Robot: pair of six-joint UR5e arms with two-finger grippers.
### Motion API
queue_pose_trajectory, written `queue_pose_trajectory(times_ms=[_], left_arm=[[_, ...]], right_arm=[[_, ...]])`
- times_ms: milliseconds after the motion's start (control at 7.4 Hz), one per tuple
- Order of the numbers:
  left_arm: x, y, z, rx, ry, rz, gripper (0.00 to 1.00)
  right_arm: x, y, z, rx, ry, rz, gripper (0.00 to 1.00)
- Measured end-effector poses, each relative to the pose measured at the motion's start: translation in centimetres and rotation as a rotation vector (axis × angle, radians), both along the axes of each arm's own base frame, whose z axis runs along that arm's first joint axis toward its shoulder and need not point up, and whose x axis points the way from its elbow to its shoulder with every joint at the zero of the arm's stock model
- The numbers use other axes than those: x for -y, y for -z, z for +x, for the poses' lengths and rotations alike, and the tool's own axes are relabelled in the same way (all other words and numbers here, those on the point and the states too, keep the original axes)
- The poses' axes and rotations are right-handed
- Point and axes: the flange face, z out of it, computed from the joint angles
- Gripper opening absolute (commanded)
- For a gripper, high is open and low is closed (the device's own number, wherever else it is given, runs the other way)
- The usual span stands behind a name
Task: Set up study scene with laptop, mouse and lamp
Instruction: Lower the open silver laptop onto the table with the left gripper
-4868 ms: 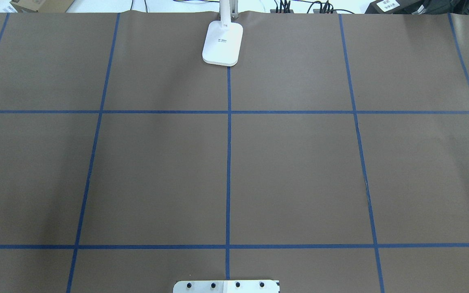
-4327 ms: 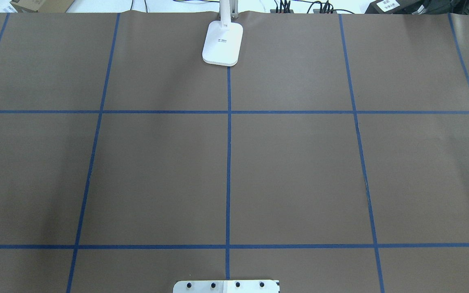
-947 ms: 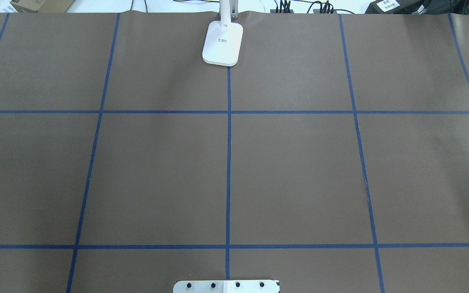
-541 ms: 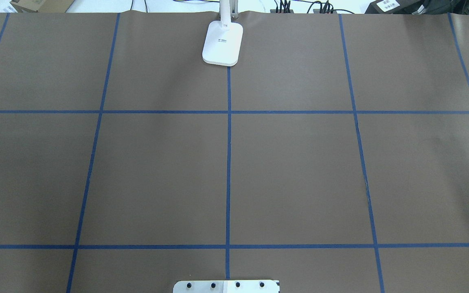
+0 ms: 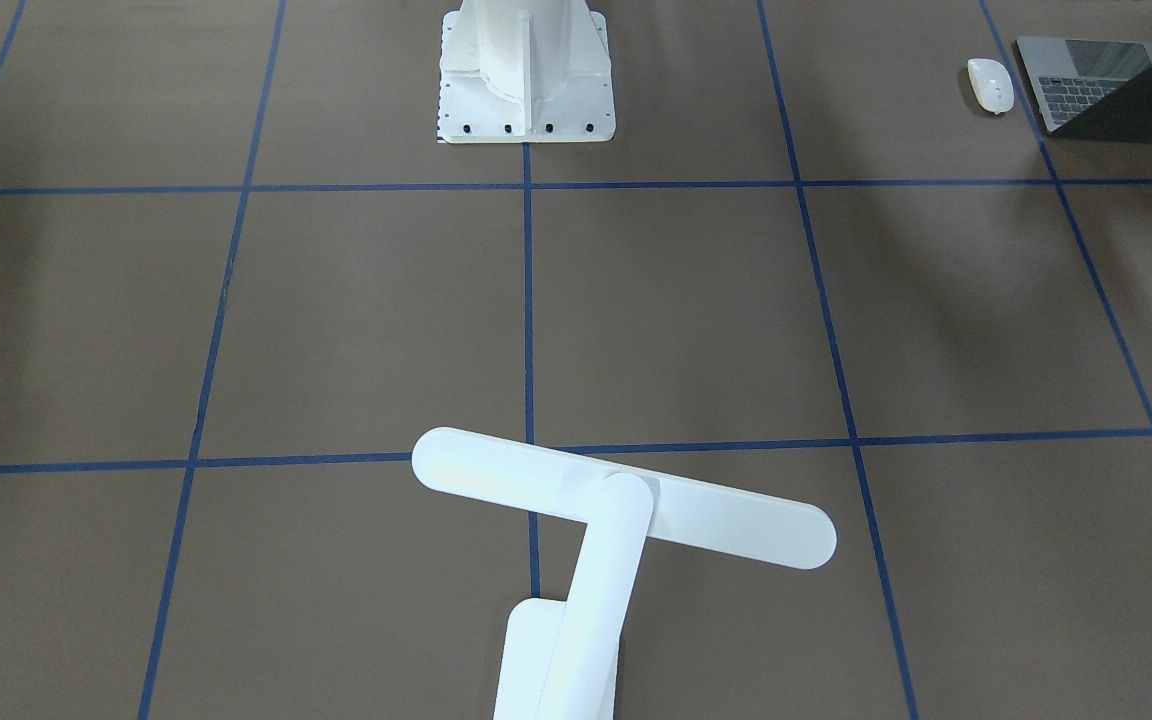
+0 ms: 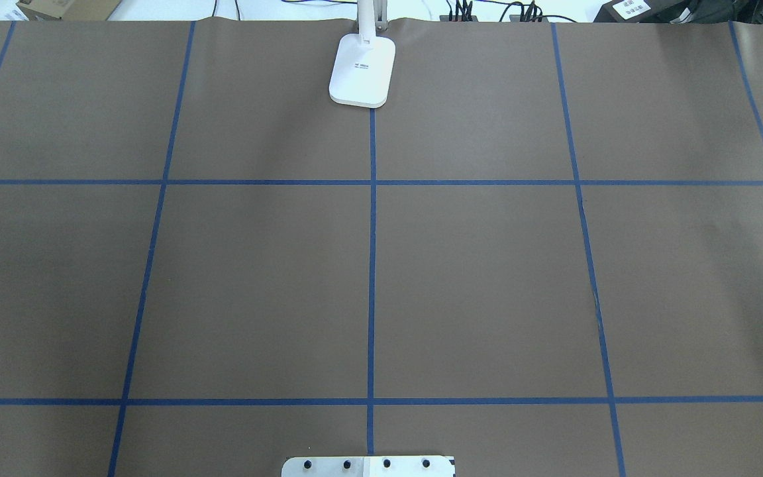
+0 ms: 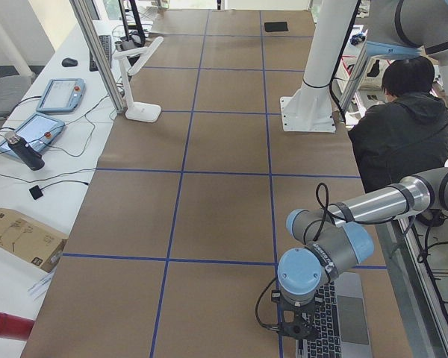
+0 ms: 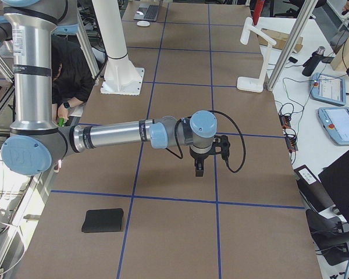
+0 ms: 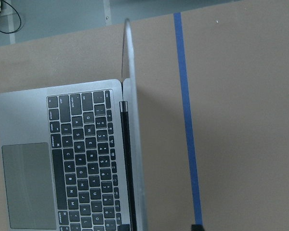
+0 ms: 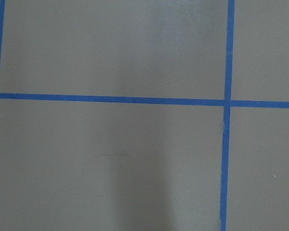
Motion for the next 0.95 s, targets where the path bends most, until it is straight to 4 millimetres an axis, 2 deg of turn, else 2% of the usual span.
queue_pose_trajectory(times_ms=[270,541,811,947], left_arm=[[1.1,4.3,-0.5,0.007,-0.001,0.004,0.00],[4.5,8.9,-1.5,0.026,-0.001,0.046,0.00],[11.1,14.1,-3.8,0.087,-0.009,0.121,0.00],[14.7,17.5,-4.7,0.111,-0.004,0.148,0.00]], right_arm=[[0.1,0.2,0.0,0.000,-0.005,-0.002,1.00],[0.0,1.2,0.0,0.001,-0.019,-0.003,1.00],[-0.9,1.4,0.1,0.000,-0.033,-0.016,1.00],[-1.2,1.6,0.2,-0.002,-0.038,-0.018,1.00]])
